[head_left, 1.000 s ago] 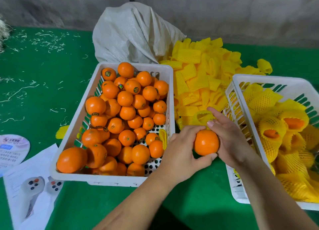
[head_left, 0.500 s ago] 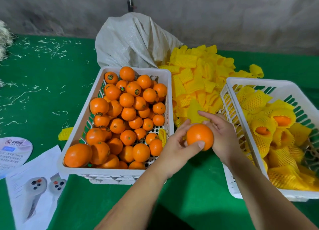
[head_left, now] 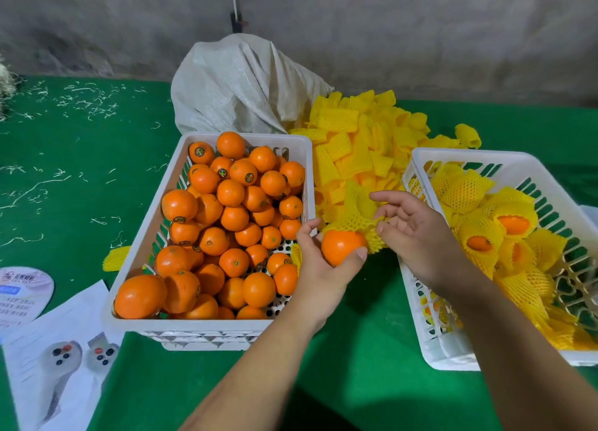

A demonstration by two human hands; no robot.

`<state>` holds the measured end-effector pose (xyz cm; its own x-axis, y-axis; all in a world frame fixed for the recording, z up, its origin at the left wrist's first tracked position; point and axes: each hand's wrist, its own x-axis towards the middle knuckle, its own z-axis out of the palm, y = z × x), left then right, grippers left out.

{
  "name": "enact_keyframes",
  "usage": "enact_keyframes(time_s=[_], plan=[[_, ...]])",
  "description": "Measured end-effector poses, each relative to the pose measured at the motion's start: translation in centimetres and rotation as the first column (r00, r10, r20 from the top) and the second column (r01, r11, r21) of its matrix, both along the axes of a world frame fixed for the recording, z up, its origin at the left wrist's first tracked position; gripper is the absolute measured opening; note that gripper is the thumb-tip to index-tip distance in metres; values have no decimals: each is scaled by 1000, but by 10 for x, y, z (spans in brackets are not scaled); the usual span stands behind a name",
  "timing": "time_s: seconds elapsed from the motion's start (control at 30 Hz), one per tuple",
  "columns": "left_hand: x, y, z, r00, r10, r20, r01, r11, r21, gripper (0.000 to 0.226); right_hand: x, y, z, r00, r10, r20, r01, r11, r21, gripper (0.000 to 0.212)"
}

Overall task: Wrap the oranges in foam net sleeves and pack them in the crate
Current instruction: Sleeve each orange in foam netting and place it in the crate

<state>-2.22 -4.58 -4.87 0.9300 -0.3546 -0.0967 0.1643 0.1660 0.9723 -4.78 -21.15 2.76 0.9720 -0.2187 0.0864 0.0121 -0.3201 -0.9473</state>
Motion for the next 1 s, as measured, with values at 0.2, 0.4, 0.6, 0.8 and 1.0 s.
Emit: enact_keyframes(time_s=[0.2,0.4,0.6,0.8,1.0], plan=[[8,-4,-3,981,97,-170,-123,980,-153,57,-13,26,10,964,266,-6,-266,962,60,45],[11,8,-10,977,-93,-190,25,943,-333,65,-4,46,-16,994,57,95,-19,934,-356,47],[4,0,-2,969,228,-98,-242,956,-164,69,-3,47,-9,957,-66,282,189,881,-434,26],[10,2,-5,923,379,-68,-385,909,-159,48,-20,74,-5,954,-12,299,120,930,-347,24],[4,10,0,960,190,-205,-249,915,-318,49,-12,70,-25,956,-51,287,162,912,-377,38]])
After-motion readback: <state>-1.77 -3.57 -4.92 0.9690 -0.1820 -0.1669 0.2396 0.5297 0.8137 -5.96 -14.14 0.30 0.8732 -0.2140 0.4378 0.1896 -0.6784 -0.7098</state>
